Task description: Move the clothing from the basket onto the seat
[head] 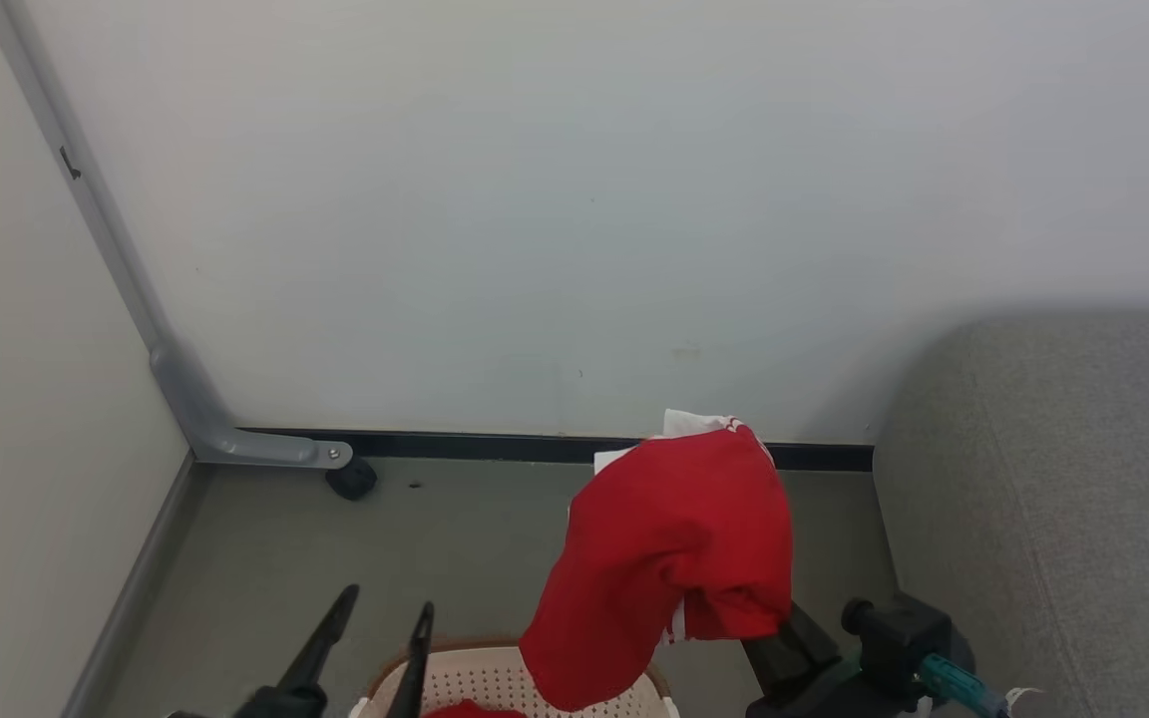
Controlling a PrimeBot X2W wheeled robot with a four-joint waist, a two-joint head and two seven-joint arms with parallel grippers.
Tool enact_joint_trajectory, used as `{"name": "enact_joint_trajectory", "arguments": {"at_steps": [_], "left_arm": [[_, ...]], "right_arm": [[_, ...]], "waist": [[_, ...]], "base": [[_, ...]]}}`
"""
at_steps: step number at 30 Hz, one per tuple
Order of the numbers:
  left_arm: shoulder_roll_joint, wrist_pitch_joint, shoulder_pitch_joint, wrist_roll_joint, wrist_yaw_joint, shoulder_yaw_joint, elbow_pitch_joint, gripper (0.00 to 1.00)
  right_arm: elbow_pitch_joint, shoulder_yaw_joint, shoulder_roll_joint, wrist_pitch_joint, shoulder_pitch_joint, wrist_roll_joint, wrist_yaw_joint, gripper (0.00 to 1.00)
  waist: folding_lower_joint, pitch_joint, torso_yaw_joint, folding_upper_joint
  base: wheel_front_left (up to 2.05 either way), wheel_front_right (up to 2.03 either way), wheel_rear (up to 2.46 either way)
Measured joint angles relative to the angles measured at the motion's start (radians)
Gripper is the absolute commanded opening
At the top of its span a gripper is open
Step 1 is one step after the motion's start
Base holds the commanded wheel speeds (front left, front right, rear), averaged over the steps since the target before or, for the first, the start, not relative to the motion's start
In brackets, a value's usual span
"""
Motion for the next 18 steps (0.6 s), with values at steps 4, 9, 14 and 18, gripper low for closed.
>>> {"name": "enact_joint_trajectory", "arguments": {"at_steps": [4,9,14,18], "left_arm": [[-0.012,0.000,0.026,-0.058,0.038,0.078,0.015,1.00],[-0.014,0.000,0.068,-0.069,0.053,0.119,0.025,1.00],[-0.013,0.000,0.101,-0.069,0.061,0.136,0.036,1.00],[-0.011,0.000,0.132,-0.069,0.063,0.156,0.036,1.00]], "right_arm": [[-0.018,-0.021,-0.008,0.000,0.026,-0.007,-0.008,0.00],[-0.040,-0.042,-0.016,0.000,0.054,-0.011,-0.016,0.00],[-0.065,-0.099,-0.031,0.000,0.087,-0.020,-0.044,0.00],[-0.081,-0.140,-0.041,0.000,0.119,-0.025,-0.070,0.00]], "waist": [[0.0000,-0.008,0.004,0.0000],[0.0000,-0.015,0.009,0.0000],[0.0000,-0.023,0.015,0.0000],[-0.0001,-0.031,0.018,0.0000]], "base": [[0.00,0.00,0.00],[0.00,0.00,0.00],[0.00,0.00,0.00],[0.00,0.00,0.00]]}}
